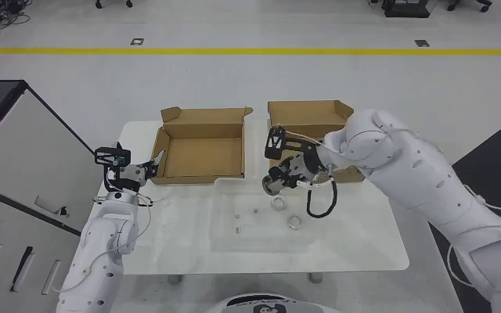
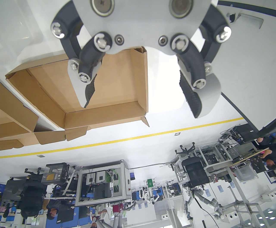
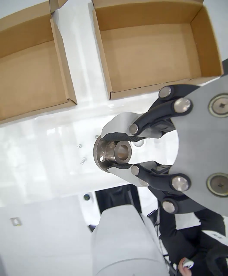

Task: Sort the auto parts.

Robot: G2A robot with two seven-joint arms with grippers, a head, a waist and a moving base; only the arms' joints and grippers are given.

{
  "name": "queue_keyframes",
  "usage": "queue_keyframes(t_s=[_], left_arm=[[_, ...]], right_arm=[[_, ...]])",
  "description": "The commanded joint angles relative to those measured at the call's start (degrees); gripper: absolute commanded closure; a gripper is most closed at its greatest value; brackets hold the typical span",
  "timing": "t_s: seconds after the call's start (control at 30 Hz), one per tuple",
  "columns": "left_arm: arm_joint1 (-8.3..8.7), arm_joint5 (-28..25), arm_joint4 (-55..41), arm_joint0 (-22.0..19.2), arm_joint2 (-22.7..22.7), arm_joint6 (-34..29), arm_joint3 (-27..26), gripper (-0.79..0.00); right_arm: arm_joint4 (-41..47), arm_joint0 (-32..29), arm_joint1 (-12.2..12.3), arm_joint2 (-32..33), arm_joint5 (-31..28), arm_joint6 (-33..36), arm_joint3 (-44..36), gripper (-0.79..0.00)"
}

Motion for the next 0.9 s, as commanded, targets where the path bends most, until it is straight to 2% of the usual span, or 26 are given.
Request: queue_keyframes(t_s=[0.0,0.17,0.37,0.63,0.87], left_arm=[[0.00,0.0,0.0,0.0,0.0,0.0,0.0,-0.785],[0.00,0.0,0.0,0.0,0.0,0.0,0.0,-0.785],[0.00,0.0,0.0,0.0,0.0,0.0,0.0,-0.785],[0.00,0.0,0.0,0.0,0.0,0.0,0.0,-0.785],[0.00,0.0,0.0,0.0,0.0,0.0,0.0,-0.785]], right_arm=[[6.1,-4.0,1.3,3.7,-3.0,-2.1,2.7,0.000],[21.7,-12.2,3.4,9.7,-11.9,-4.2,6.1,0.000],[35.5,-16.9,4.8,10.1,-16.0,-8.3,2.7,0.000],[48.3,-15.4,5.6,6.9,-19.6,-11.9,-5.3,0.000],[57.3,-10.8,4.5,3.6,-21.5,-13.8,-11.6,0.000]])
